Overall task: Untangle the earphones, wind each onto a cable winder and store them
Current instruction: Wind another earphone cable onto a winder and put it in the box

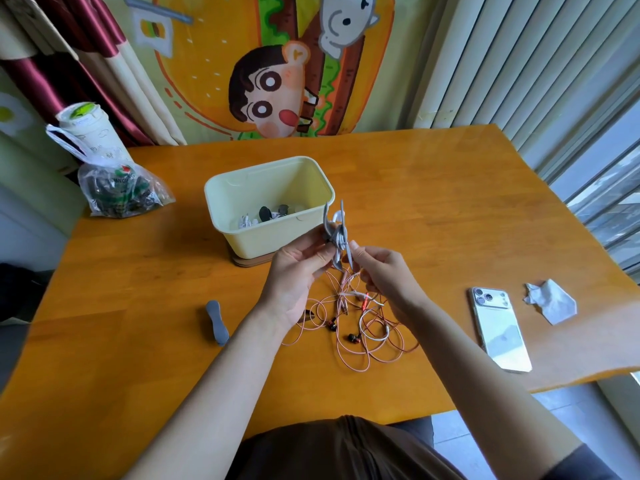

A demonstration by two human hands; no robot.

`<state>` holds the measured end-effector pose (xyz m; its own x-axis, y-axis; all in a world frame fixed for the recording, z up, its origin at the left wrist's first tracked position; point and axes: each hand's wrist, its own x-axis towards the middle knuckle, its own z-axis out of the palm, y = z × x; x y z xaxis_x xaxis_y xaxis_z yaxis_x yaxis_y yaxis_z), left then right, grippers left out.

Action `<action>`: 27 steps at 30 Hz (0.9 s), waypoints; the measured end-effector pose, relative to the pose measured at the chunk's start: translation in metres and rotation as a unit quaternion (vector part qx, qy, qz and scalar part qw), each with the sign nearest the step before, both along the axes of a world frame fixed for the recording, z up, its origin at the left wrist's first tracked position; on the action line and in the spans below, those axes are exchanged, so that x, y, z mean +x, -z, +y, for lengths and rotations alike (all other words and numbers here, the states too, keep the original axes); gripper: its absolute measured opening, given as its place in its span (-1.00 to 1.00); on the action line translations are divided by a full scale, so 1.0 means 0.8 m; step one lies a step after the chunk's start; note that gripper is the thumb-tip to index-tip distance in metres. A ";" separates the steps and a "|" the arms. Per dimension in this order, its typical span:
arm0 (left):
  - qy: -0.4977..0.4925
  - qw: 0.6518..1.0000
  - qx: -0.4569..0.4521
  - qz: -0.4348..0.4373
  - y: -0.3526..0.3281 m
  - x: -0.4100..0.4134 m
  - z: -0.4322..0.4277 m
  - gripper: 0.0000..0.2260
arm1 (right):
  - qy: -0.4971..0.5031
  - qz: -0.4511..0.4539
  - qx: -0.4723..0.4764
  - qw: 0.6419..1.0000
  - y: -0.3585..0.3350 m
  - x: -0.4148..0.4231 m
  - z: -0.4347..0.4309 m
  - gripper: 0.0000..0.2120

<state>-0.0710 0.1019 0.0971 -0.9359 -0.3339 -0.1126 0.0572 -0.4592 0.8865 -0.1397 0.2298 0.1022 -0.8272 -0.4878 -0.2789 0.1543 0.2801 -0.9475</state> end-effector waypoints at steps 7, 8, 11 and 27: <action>-0.026 0.995 0.094 -0.015 0.009 0.000 0.001 -0.71 | -0.040 -0.131 -0.027 0.990 0.009 0.011 -0.002 -0.66; -0.020 0.994 0.107 -0.017 0.009 0.001 0.001 -0.71 | -0.043 -0.143 -0.036 0.988 0.007 0.011 -0.002 -0.68; -0.023 0.991 0.129 -0.027 0.010 0.000 0.000 -0.69 | -0.065 -0.124 -0.006 0.990 0.004 0.012 -0.002 -0.68; -0.033 0.930 -0.350 -0.105 0.052 0.011 -0.020 -0.71 | -0.190 0.274 0.224 0.916 -0.033 -0.009 0.006 -0.78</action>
<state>-0.0626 0.0858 0.0558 -0.8923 -0.4509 -0.0240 -0.1432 0.2322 0.9621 -0.1469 0.2344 0.1286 -0.6973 -0.7075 -0.1150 -0.4987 0.5941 -0.6311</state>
